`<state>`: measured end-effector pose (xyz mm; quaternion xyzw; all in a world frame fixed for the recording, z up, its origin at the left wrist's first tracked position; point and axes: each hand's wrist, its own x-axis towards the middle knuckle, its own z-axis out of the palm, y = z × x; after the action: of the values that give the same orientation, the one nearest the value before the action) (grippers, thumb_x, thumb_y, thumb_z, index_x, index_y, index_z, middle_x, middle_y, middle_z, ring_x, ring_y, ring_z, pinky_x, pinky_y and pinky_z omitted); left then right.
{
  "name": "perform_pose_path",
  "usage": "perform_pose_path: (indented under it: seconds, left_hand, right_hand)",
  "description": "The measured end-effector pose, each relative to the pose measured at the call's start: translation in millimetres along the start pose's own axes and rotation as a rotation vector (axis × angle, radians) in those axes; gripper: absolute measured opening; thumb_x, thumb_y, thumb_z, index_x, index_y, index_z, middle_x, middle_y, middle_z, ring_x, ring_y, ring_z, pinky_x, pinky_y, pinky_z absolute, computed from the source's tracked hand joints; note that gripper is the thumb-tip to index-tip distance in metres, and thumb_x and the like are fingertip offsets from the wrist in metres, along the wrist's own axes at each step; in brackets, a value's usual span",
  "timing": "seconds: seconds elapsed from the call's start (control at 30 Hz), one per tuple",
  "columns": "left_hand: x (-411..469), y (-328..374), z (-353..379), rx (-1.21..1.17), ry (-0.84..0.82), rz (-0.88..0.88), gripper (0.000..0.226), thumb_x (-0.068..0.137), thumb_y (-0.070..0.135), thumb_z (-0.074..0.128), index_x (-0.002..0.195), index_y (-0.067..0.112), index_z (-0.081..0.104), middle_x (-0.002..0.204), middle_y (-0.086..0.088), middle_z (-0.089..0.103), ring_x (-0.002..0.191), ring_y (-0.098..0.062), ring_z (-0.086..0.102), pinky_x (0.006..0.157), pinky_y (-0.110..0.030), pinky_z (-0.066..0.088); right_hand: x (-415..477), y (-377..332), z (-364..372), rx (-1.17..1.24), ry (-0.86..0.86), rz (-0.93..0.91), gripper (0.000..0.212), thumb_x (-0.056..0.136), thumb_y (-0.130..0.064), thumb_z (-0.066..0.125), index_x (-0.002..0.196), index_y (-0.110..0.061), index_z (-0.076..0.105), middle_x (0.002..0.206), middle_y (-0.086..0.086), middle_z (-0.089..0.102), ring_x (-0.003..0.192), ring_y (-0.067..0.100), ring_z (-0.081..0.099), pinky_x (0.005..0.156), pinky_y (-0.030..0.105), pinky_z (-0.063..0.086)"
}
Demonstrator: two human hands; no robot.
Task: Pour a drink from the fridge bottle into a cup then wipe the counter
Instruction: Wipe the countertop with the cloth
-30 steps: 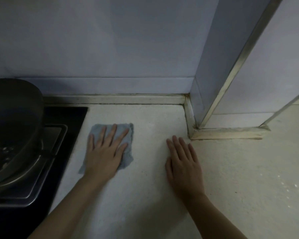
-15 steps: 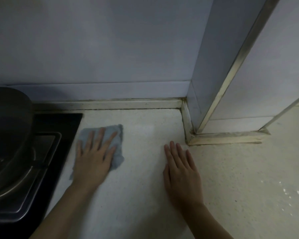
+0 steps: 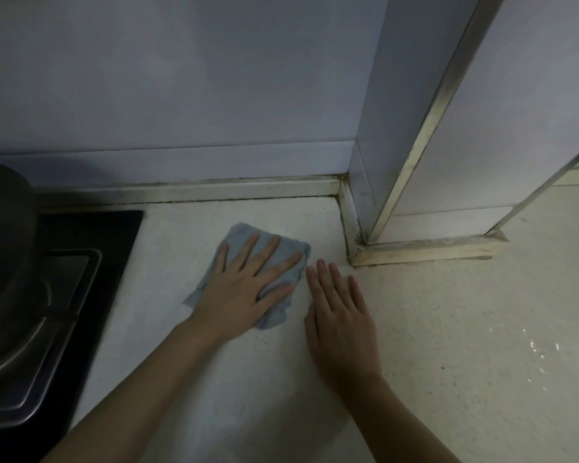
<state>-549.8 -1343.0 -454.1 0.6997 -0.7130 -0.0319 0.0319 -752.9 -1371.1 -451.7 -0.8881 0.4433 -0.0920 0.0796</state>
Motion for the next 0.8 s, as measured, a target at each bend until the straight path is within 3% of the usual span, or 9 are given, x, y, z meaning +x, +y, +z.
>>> perform_pose_path:
  seconds: [0.07, 0.2, 0.3, 0.4, 0.47, 0.57, 0.7, 0.8]
  left_hand:
    - [-21.9, -19.8, -1.7, -0.042, 0.01, -0.033, 0.055, 0.098, 0.065, 0.01, 0.15, 0.052, -0.001, 0.164, 0.012, -0.004, 0.151, -0.015, -0.005, 0.117, -0.06, -0.001]
    - [-38.4, -72.0, -11.6, -0.034, 0.044, -0.401, 0.056, 0.095, 0.06, 0.0, 0.148, 0.049, -0.015, 0.163, 0.006, -0.012, 0.15, -0.018, -0.008, 0.116, -0.058, -0.004]
    - [-19.6, -91.4, -12.5, 0.041, 0.049, -0.549, 0.063, 0.101, 0.043, 0.02, 0.146, 0.035, -0.024, 0.163, -0.012, -0.01, 0.15, -0.033, -0.005, 0.12, -0.053, 0.001]
    - [13.5, -87.1, -17.4, -0.053, -0.008, -0.612, 0.057, 0.103, 0.044, 0.015, 0.155, 0.031, -0.007, 0.164, -0.01, -0.009, 0.15, -0.032, -0.009, 0.121, -0.048, -0.004]
    - [35.1, -74.9, -19.4, -0.076, -0.058, -0.568, 0.056, 0.104, 0.045, 0.011, 0.155, 0.03, -0.006, 0.163, -0.011, -0.013, 0.149, -0.032, -0.013, 0.121, -0.046, -0.008]
    - [57.0, -36.7, -16.1, 0.01, -0.113, -0.367, 0.056, 0.104, 0.043, 0.01, 0.154, 0.03, -0.011, 0.162, -0.012, -0.016, 0.149, -0.034, -0.014, 0.121, -0.046, -0.005]
    - [37.5, 9.3, -3.3, -0.08, 0.0, -0.068, 0.057, 0.102, 0.051, 0.011, 0.156, 0.034, 0.001, 0.164, 0.0, -0.007, 0.151, -0.024, -0.009, 0.122, -0.043, -0.007]
    - [10.2, 0.2, 0.5, -0.067, 0.017, 0.052, 0.055, 0.103, 0.052, 0.013, 0.156, 0.034, 0.008, 0.165, 0.004, 0.0, 0.151, -0.018, -0.005, 0.122, -0.046, 0.003]
  right_hand:
    - [-0.5, 0.2, -0.4, 0.001, -0.003, 0.003, 0.056, 0.098, -0.032, 0.022, 0.151, -0.014, 0.02, 0.158, 0.005, 0.018, 0.148, 0.021, 0.01, 0.118, 0.045, 0.021]
    - [-0.7, 0.5, -1.6, 0.0, -0.017, 0.001, 0.056, 0.098, -0.032, 0.019, 0.151, -0.014, 0.018, 0.159, 0.005, 0.015, 0.148, 0.021, 0.007, 0.119, 0.045, 0.02]
    - [1.0, -1.0, -2.6, -0.007, -0.018, 0.005, 0.056, 0.098, -0.032, 0.019, 0.151, -0.014, 0.02, 0.158, 0.005, 0.017, 0.148, 0.022, 0.009, 0.118, 0.046, 0.022]
    - [2.0, -2.1, -3.2, -0.005, -0.016, 0.006, 0.056, 0.097, -0.032, 0.02, 0.15, -0.013, 0.023, 0.157, 0.006, 0.02, 0.147, 0.023, 0.012, 0.117, 0.047, 0.024]
    - [2.0, -2.0, -4.0, -0.009, -0.015, 0.002, 0.056, 0.096, -0.03, 0.024, 0.149, -0.013, 0.026, 0.156, 0.007, 0.023, 0.147, 0.023, 0.016, 0.116, 0.047, 0.026]
    - [2.9, -1.4, -7.1, 0.005, -0.007, -0.01, 0.057, 0.093, -0.027, 0.03, 0.148, -0.011, 0.031, 0.155, 0.007, 0.028, 0.145, 0.024, 0.022, 0.115, 0.047, 0.029]
    - [2.8, -3.4, -9.9, -0.004, -0.008, -0.027, 0.057, 0.093, -0.029, 0.026, 0.147, -0.01, 0.033, 0.154, 0.007, 0.03, 0.145, 0.024, 0.024, 0.115, 0.048, 0.028]
    - [2.1, -3.9, -11.8, 0.008, 0.016, -0.014, 0.056, 0.094, -0.029, 0.026, 0.145, -0.009, 0.037, 0.152, 0.008, 0.034, 0.142, 0.026, 0.029, 0.113, 0.049, 0.032]
